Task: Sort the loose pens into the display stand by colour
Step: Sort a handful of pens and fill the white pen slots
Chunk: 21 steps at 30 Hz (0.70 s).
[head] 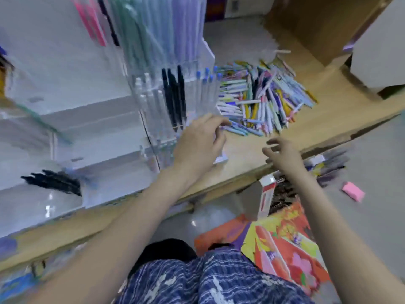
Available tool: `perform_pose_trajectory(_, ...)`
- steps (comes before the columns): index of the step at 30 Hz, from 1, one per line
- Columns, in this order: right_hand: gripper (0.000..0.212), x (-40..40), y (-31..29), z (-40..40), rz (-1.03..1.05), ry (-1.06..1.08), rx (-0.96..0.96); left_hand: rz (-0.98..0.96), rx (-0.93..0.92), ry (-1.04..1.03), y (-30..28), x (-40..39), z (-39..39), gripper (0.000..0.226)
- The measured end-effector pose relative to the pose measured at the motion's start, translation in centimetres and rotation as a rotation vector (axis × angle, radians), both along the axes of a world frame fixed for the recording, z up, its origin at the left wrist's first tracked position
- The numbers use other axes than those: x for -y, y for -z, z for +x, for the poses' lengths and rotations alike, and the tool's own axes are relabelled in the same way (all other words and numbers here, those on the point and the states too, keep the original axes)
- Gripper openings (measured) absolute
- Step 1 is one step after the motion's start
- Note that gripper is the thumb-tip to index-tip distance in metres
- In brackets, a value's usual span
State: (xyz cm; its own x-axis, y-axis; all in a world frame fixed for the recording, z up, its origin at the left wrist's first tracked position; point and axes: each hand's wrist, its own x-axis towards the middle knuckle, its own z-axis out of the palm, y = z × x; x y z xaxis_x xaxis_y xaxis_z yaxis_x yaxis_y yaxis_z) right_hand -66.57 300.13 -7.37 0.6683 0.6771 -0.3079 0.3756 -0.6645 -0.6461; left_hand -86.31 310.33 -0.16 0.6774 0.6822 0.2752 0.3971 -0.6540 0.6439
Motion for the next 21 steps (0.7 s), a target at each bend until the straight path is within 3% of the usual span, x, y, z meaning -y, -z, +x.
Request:
perform_pose_trajectory(4,0.072,-1.1,2.2,6.1,-0.088,0.070,-0.088,-0.090,-0.139,0.013,1.2,-0.2,6.0,0.027)
perform_pose_trajectory(7,0.090,-2.5,3.8,9.3,-0.117,0.179,-0.120,-0.095,-0.270,0.000,2.3,-1.1,9.0,0.030)
perform_pose_trajectory(14,0.075,-6.9,5.7,9.7,-0.037,0.190,-0.108,-0.119,-0.482,0.020,5.2,-1.9,14.9,0.042)
perform_pose_trajectory(19,0.070,-8.0,6.5,9.4,0.011,0.111,-0.166,-0.508,-0.634,-0.157,8.0,-2.7,17.6,0.052)
perform_pose_trajectory(21,0.070,-8.3,6.4,10.3,-0.007,0.042,-0.192,-0.576,-0.678,-0.235,9.3,-3.2,17.9,0.056)
